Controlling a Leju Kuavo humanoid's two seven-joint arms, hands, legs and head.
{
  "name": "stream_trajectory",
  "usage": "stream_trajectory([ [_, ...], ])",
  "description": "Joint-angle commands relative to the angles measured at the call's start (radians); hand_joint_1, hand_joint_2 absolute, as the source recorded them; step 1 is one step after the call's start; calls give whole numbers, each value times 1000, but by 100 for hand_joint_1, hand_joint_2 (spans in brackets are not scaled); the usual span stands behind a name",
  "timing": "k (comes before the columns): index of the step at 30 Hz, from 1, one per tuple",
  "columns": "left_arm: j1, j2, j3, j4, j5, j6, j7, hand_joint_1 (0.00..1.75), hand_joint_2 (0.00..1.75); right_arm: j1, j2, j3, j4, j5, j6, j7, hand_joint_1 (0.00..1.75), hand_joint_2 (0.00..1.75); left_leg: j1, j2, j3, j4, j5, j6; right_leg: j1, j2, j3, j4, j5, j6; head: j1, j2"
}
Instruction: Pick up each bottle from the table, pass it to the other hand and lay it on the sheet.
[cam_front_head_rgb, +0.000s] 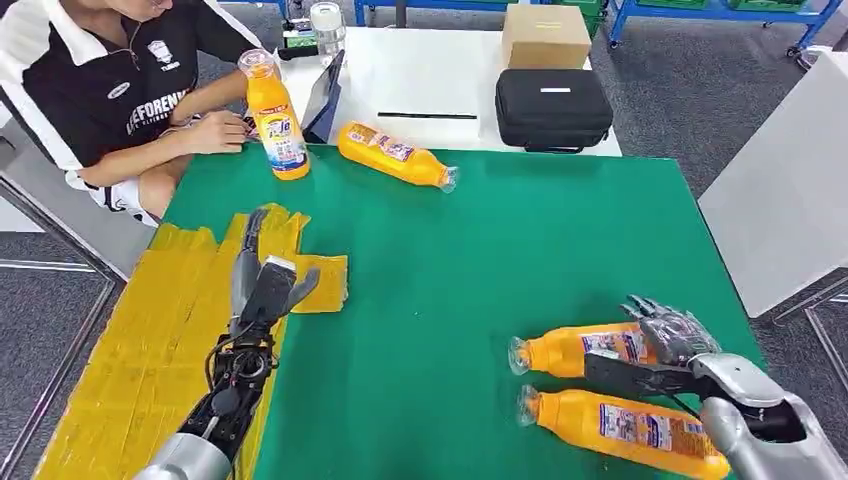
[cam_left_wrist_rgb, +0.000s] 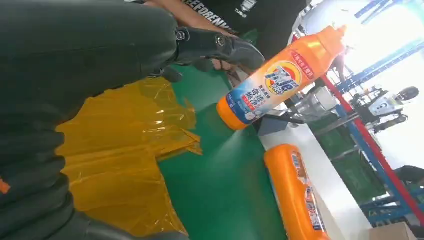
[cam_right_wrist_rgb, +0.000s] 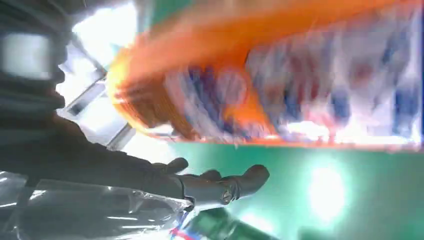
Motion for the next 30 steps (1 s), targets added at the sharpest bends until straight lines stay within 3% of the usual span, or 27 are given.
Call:
stream_trajectory([
  [1,-7,-7,-30,70,-11,3,12,0,175,15,231,-27,100,170,-106,103,0,175,2,0,7,-2,-2,-3,2,-1,7,-3,-2,-1,0,0],
  [7,1,-9,-34,63,-19,-1,19,0,175,-9,270,-62,152,251,-135,132,0,175,1,2,6,-1,-2,-3,2,1,6,-2,-2,-1,0,0],
  [12,-10,-19,-34,87,-16,2,14,0,175,10,293,-73,221,275,-90,101,5,175,2,0,7,-2,-2,-3,2,-2,8,-3,-2,-1,0,0],
  [13,-15,-20,-35,93,-15,-1,16,0,175,10,296,-75,232,274,-85,98,89,175,2,1,8,-2,-2,-3,2,-1,8,-3,-2,-1,0,0],
  [14,-19,-21,-35,96,-15,-1,17,0,175,8,297,-77,239,274,-84,98,155,175,2,1,7,-1,-1,-2,2,-1,7,-3,-1,-1,0,0],
  [15,-23,-22,-37,100,-15,-4,20,0,175,0,298,-77,250,276,-82,99,169,175,2,1,9,-2,-2,-3,2,-1,9,-3,-1,-1,0,0],
  [24,-25,-28,-44,106,-14,-12,24,0,175,7,297,-90,218,280,-91,107,175,175,1,3,16,-1,-3,1,2,1,16,-4,0,0,0,0],
  [30,-9,-26,-50,74,-12,-30,25,0,175,30,335,-119,121,266,-157,105,175,175,1,3,17,-1,-4,2,2,2,17,-3,-1,1,0,0],
])
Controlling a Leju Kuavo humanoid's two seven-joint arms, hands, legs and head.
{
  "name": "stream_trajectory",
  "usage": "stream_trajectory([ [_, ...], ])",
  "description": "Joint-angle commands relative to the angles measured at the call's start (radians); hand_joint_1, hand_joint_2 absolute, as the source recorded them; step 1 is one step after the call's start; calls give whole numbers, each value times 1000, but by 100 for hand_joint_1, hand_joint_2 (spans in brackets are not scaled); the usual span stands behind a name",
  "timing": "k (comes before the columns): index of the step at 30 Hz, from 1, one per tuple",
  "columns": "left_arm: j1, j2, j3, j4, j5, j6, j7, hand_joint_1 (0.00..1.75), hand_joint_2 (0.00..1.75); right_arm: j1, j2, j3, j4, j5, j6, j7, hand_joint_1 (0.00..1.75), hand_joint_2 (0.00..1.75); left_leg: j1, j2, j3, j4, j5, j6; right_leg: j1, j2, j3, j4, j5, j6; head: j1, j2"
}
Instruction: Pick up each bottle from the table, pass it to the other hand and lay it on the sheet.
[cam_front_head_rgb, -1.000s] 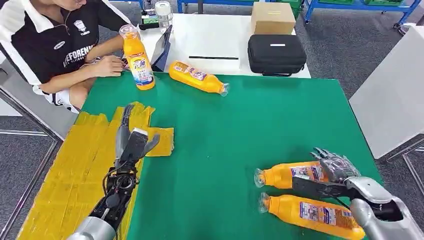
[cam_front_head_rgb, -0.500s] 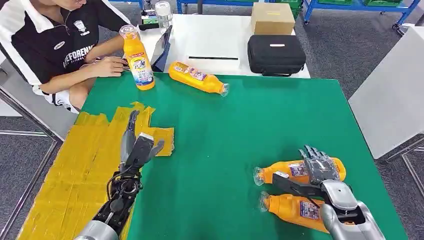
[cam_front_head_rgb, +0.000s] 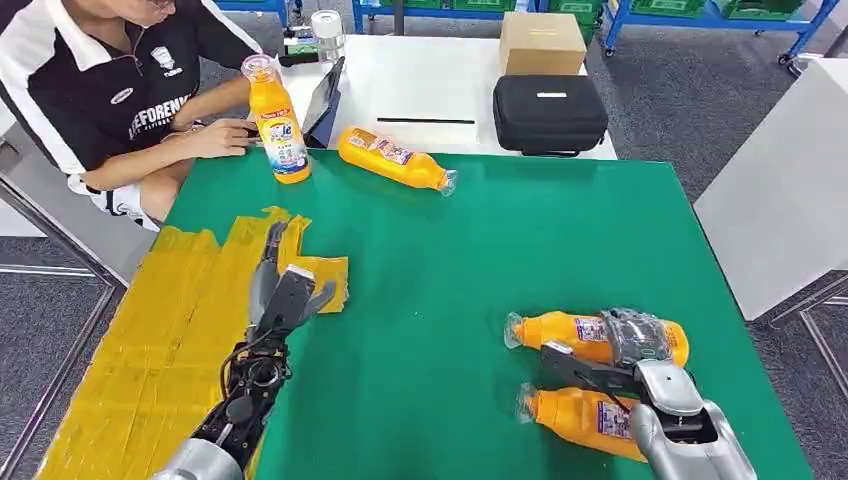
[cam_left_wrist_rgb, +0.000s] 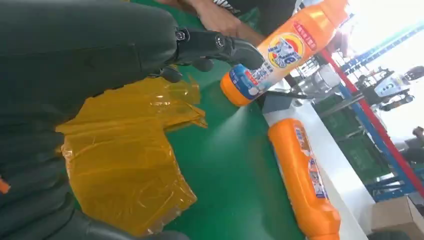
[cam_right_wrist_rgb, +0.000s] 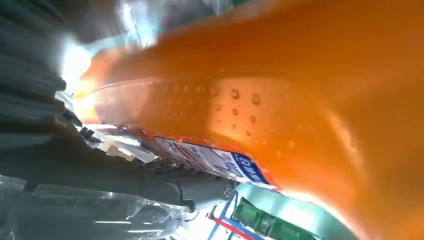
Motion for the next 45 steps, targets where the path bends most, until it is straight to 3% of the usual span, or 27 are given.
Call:
stream_trajectory([
  [1,-16,4,-29,25,7,-21,7,0,175,45,91,-54,-41,-32,-91,-11,175,175,1,-1,1,-1,-1,-2,1,-2,2,-1,-1,-1,0,0],
  [6,-14,3,-30,15,8,-26,6,0,175,35,112,-55,-62,-44,-104,-19,175,175,1,-1,-2,0,-2,-3,1,-1,-1,0,-1,-1,0,0],
  [7,-11,3,-32,4,9,-34,3,0,175,34,143,-81,-89,-102,-201,-58,175,175,1,-1,-1,0,-3,-4,1,-2,-1,1,-2,-1,0,0],
  [9,-5,0,-33,-13,13,-46,-2,0,175,23,175,-93,-122,-156,-279,-96,175,175,1,-2,-3,0,-2,-4,1,-2,-3,1,-2,-1,0,0],
  [13,16,-10,-51,-89,44,-94,-19,0,175,20,244,-100,-237,-455,-414,-249,175,175,1,1,-8,1,-2,-3,0,1,-8,2,-1,-1,-1,0],
  [15,20,-11,-63,-108,57,-106,-23,0,175,19,252,-94,-242,-535,-444,-304,175,175,1,0,-8,0,-2,-3,0,-1,-8,2,-2,-1,0,0],
  [16,24,-6,-88,-130,76,-133,-24,0,175,12,263,-86,-227,-672,-452,-380,175,175,1,-1,-7,1,-3,-3,0,-2,-7,2,-3,-1,0,0],
  [27,76,41,-195,-355,200,-294,17,0,175,-97,294,-45,-48,-1066,-258,-457,175,175,1,1,-8,1,-3,-4,0,0,-7,1,-2,-1,0,0],
  [31,80,42,-199,-365,201,-295,23,0,175,-103,297,-42,-35,-1070,-260,-462,175,175,0,-1,-10,-1,-1,-2,-1,-1,-9,0,-1,-1,0,0],
  [35,107,51,-236,-423,223,-334,23,0,175,-157,310,-1,62,-1143,-167,-450,175,175,1,0,-10,-1,-2,-2,-1,-1,-9,0,-1,-1,0,0],
  [45,115,56,-261,-461,224,-351,37,0,175,-190,317,24,119,-1149,-161,-453,175,175,1,-1,-9,0,-2,-3,0,-3,-8,0,-2,-1,0,0],
])
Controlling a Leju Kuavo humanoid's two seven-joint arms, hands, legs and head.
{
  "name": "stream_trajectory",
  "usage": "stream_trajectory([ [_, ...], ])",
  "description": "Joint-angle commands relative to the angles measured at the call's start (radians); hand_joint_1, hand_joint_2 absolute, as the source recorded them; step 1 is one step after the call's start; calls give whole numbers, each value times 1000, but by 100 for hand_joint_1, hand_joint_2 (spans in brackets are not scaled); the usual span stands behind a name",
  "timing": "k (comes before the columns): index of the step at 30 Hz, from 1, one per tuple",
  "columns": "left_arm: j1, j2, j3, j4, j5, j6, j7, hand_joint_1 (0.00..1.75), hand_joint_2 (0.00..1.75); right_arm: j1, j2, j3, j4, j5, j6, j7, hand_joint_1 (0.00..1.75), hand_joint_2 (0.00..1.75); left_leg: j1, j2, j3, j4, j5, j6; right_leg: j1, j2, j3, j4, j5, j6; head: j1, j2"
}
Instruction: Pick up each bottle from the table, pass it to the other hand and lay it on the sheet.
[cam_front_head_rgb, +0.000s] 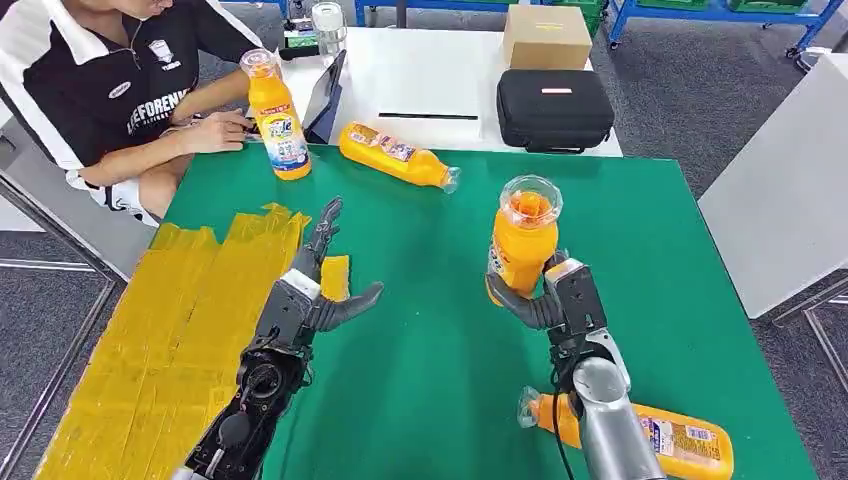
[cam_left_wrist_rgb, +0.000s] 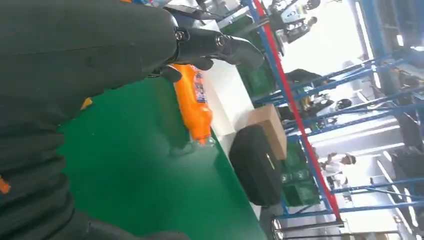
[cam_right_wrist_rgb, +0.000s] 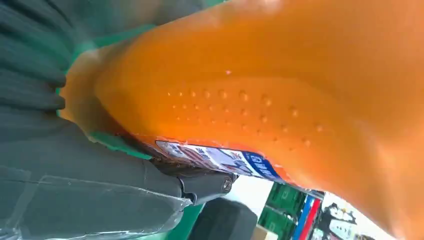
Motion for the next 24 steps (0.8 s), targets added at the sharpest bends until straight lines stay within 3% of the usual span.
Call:
stream_trajectory([
  [1,-10,42,-48,-10,6,-6,8,0,175,-72,9,29,124,-7,4,0,175,175,1,3,7,0,-3,-4,1,1,6,-1,-2,-1,0,0],
  [14,-10,33,-69,-40,41,-96,44,0,175,-166,54,194,332,43,17,-11,175,175,1,3,6,0,-3,-4,1,1,5,0,-2,-1,0,0],
  [24,-71,16,10,146,337,-357,165,0,175,-228,88,302,417,58,-22,-26,175,175,1,2,6,-1,-2,-4,1,0,5,0,-2,-1,0,0],
])
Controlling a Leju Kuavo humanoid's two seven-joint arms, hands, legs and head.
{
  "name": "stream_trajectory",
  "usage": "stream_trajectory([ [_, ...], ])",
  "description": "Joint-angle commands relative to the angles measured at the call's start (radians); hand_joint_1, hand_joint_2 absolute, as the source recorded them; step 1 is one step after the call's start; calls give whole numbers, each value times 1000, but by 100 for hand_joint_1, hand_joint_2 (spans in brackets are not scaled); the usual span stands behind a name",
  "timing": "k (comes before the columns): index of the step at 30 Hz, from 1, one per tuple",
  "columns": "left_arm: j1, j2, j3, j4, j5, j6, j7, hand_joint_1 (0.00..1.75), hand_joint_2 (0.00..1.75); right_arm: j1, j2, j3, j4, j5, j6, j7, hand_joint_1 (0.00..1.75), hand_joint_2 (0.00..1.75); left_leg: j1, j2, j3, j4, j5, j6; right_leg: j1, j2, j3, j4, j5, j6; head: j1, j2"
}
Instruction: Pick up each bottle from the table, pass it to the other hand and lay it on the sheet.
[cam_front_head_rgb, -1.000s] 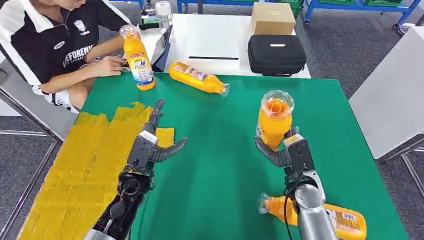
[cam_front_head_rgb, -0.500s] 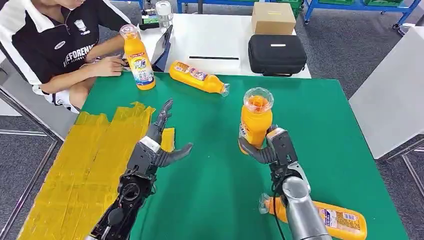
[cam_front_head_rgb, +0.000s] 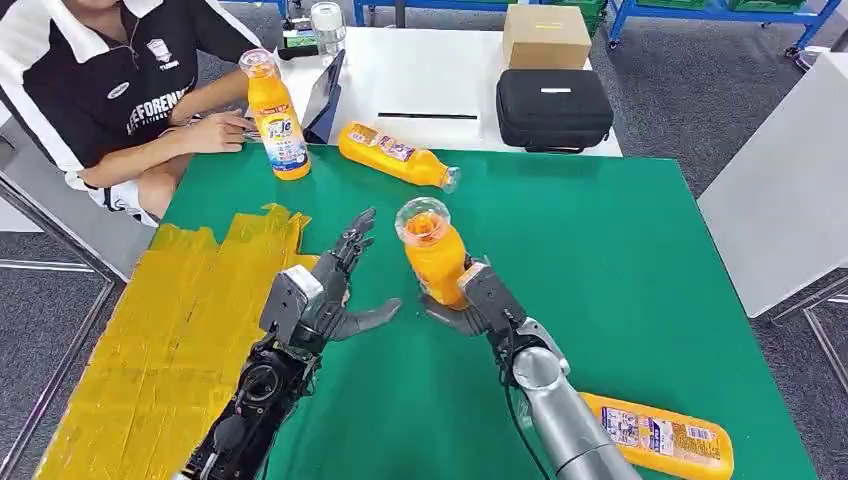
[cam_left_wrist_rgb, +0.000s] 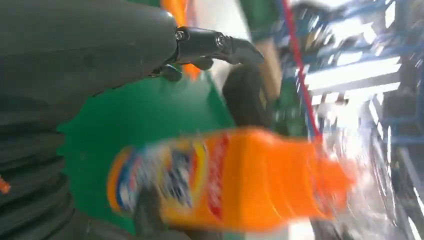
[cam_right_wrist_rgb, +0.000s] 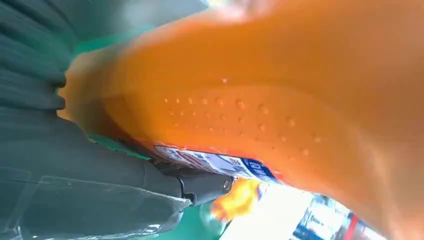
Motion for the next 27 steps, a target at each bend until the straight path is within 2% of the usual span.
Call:
stream_trajectory([
  [1,-84,3,50,207,154,-117,49,0,175,-90,16,96,134,-10,-35,-10,175,175,0,1,4,-1,-1,-2,0,0,3,-1,-1,-1,0,0],
  [10,-116,-2,32,284,220,-160,78,0,175,-69,18,139,109,12,-43,0,175,175,1,1,7,0,-3,-4,1,-1,7,0,-3,-1,0,0],
  [13,-124,-6,25,300,227,-159,71,0,175,-66,17,149,115,11,-36,1,175,175,1,0,4,0,-1,-3,1,-1,4,0,-2,-1,0,0],
  [27,-108,-3,20,247,245,-93,47,0,175,-47,29,219,146,15,15,20,175,175,1,0,4,0,-2,-3,1,-1,4,0,-2,-1,0,0],
])
